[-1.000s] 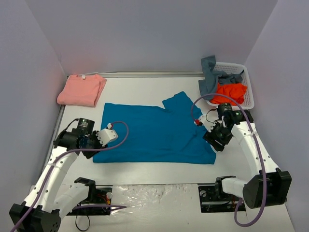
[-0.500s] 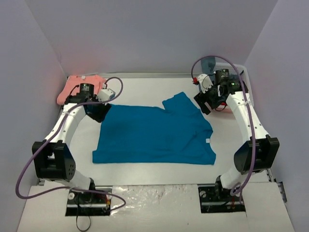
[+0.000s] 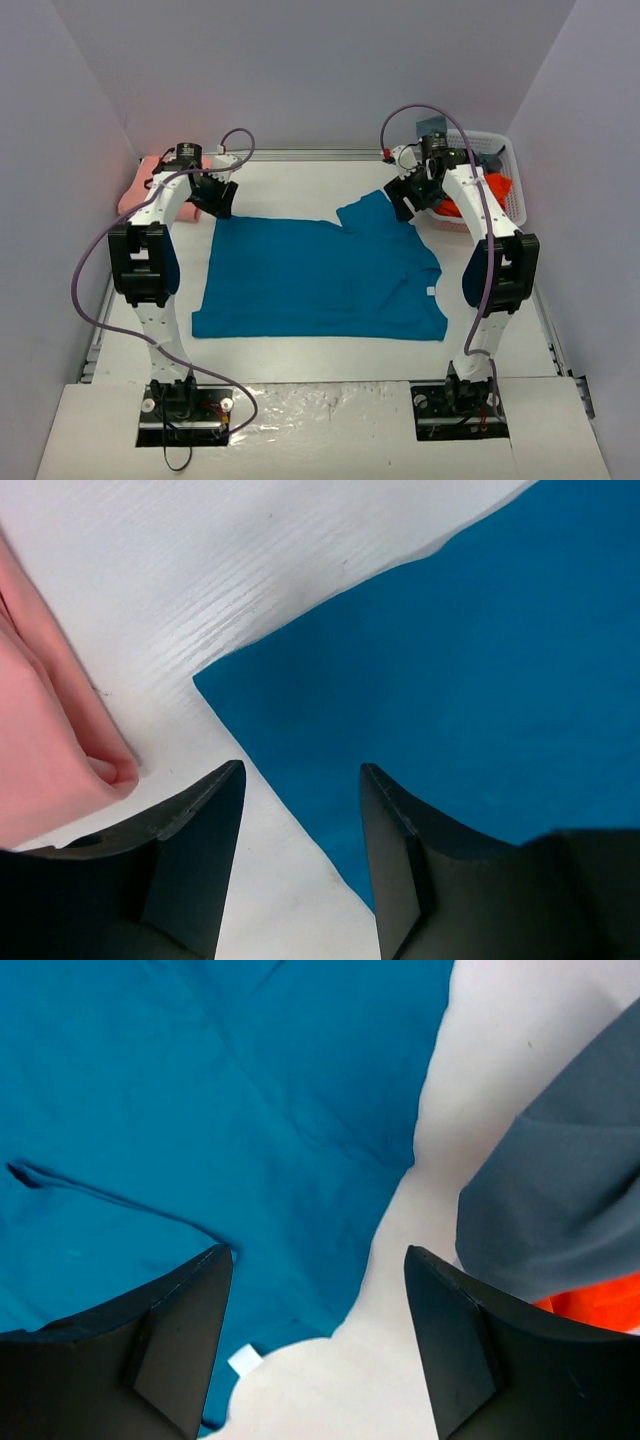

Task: Fold and stack the t-shirts
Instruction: Grap the side of the flattened tshirt furthest away from the robot with both arms

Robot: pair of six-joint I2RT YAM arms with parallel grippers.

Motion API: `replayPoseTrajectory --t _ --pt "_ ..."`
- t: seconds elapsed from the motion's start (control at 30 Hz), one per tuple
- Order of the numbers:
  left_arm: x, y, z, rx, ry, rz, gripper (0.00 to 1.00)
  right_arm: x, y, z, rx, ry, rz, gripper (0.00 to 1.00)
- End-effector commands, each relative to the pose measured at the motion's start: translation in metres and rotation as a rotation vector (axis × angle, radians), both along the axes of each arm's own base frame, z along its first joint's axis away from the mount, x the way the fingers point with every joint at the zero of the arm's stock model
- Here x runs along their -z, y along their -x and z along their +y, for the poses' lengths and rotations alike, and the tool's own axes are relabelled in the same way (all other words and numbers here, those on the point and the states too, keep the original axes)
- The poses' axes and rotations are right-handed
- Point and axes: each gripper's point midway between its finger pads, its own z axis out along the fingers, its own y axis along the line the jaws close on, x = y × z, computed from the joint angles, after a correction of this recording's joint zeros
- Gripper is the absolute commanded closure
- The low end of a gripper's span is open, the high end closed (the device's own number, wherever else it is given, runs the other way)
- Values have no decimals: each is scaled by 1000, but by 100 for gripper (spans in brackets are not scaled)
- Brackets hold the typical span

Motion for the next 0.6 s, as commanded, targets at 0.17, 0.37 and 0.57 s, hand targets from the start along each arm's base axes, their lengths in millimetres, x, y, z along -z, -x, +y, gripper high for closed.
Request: replayPoseTrajectory --t 0.17,0.37,0.57 --pt "2 -28 27 -51 45 0 51 10 -5 16 0 -60 51 35" --pt "17 -40 42 -66 48 30 51 26 0 20 -13 -44 90 35" --pt "30 -43 37 -41 90 67 51 36 0 18 -7 -31 113 35"
